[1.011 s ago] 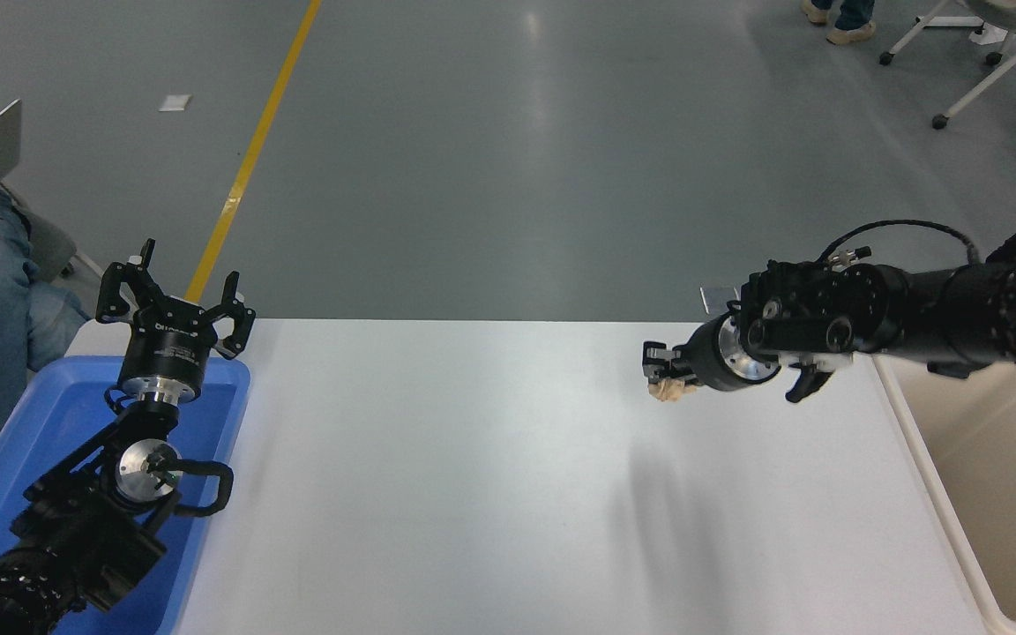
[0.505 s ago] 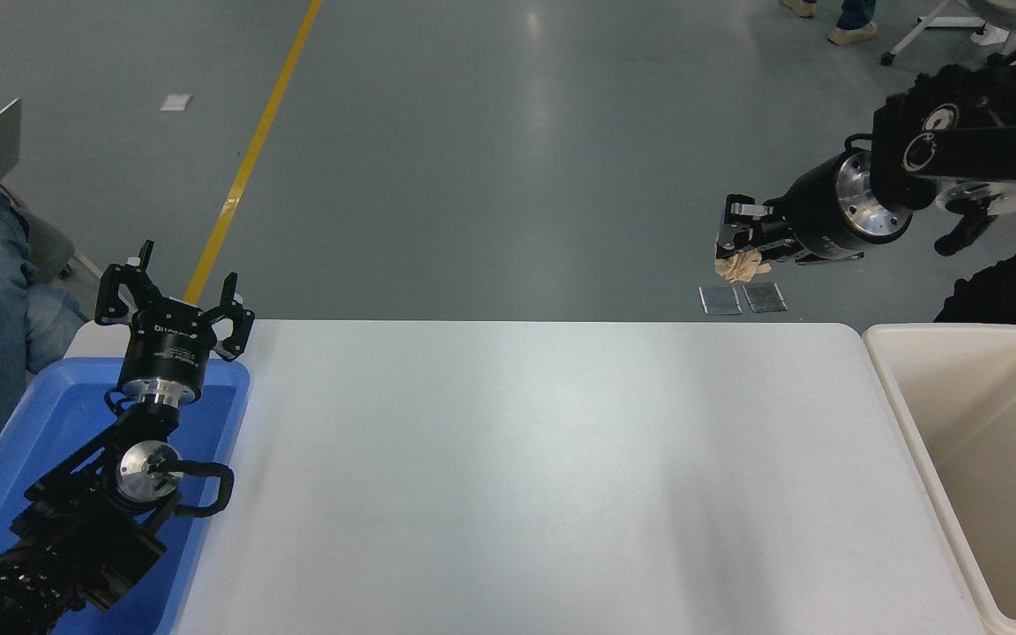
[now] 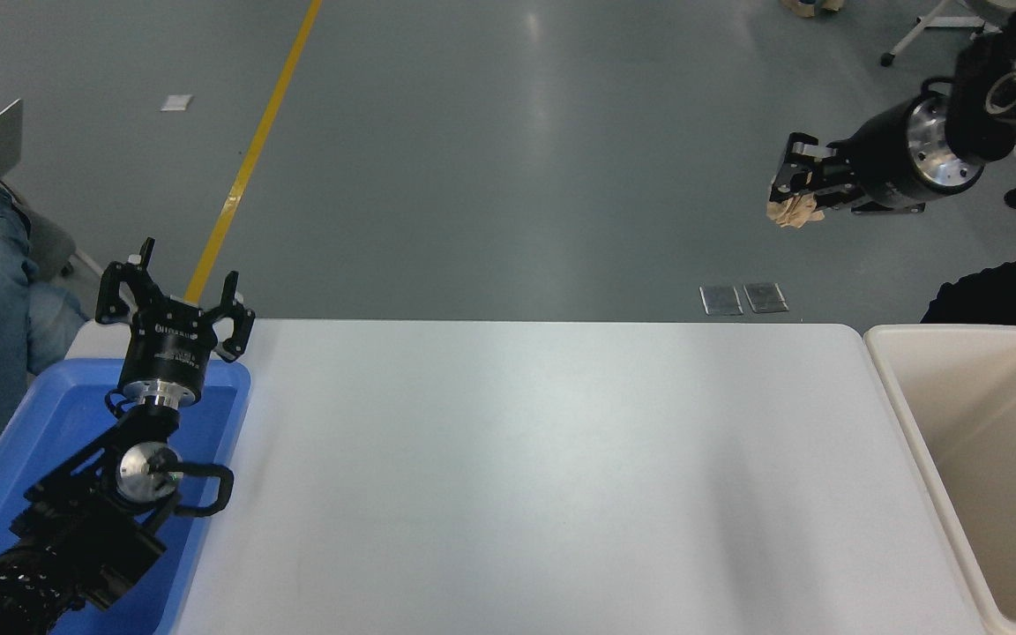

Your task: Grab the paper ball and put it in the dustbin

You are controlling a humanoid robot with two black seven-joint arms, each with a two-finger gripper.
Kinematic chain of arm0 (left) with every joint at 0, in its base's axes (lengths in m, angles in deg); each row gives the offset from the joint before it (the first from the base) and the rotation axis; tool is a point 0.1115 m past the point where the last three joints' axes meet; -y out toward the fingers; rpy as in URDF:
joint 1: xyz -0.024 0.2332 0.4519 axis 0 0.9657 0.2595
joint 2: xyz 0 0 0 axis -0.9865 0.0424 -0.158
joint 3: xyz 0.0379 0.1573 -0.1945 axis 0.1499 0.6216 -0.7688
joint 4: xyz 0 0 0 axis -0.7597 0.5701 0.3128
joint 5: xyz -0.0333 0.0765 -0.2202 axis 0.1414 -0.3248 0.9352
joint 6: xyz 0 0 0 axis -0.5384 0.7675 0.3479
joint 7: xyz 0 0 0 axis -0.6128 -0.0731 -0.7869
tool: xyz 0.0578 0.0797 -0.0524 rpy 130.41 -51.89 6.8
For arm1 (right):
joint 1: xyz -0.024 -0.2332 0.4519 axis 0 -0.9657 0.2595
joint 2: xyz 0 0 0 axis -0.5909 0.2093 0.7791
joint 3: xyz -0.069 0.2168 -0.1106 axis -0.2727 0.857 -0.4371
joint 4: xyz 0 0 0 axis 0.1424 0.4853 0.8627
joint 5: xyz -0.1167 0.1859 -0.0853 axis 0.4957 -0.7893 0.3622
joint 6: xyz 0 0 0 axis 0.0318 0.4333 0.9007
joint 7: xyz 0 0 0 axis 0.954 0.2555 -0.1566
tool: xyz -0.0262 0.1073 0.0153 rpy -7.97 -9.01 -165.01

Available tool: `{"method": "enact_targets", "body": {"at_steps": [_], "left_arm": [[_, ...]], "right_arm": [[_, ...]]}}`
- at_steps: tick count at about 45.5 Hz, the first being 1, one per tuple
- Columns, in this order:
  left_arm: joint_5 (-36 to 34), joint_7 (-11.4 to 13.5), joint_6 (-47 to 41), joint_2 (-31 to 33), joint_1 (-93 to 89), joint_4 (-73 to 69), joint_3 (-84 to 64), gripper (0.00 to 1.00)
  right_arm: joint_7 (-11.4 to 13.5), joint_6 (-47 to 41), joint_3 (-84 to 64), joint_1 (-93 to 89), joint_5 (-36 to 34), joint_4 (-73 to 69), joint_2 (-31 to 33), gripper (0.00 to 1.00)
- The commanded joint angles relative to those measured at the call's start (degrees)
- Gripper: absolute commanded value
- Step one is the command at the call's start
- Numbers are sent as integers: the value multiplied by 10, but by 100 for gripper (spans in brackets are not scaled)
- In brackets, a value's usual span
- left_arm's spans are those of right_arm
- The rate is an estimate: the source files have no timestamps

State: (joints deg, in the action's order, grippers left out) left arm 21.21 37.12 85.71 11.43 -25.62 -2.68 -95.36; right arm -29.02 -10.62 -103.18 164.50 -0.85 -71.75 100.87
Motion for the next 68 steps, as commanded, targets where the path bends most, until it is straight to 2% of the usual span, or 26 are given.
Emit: {"method": "enact_targets", "body": {"at_steps": [1, 11, 18, 27, 42, 62, 63, 64, 65, 68], "left_arm": [[0, 0, 0, 0, 1, 0, 0, 99], [0, 0, 0, 0, 1, 0, 0, 99], [0, 0, 0, 0, 0, 0, 0, 99], [0, 0, 0, 0, 1, 0, 0, 99], [0, 0, 0, 0, 0, 0, 0, 99], [0, 0, 0, 0, 0, 0, 0, 99], [0, 0, 0, 0, 0, 0, 0, 99], [0, 0, 0, 0, 0, 0, 0, 99], [0, 0, 0, 0, 0, 0, 0, 99], [0, 0, 0, 1, 0, 0, 0, 99]], "right_arm": [[1, 5, 13, -141, -14, 173, 32, 0], [2, 36, 33, -306, -82, 340, 28, 0], [3, 67, 69, -393, -105, 390, 27, 0], [5, 136, 105, -486, -106, 428, 20, 0], [6, 155, 174, -641, -110, 528, -31, 0], [6, 192, 227, -727, -118, 534, -49, 0], [6, 193, 226, -728, -118, 533, -49, 37], [6, 194, 225, -729, -118, 533, -50, 52], [5, 194, 224, -730, -118, 533, -50, 62], [5, 195, 221, -733, -118, 533, -57, 79]]}}
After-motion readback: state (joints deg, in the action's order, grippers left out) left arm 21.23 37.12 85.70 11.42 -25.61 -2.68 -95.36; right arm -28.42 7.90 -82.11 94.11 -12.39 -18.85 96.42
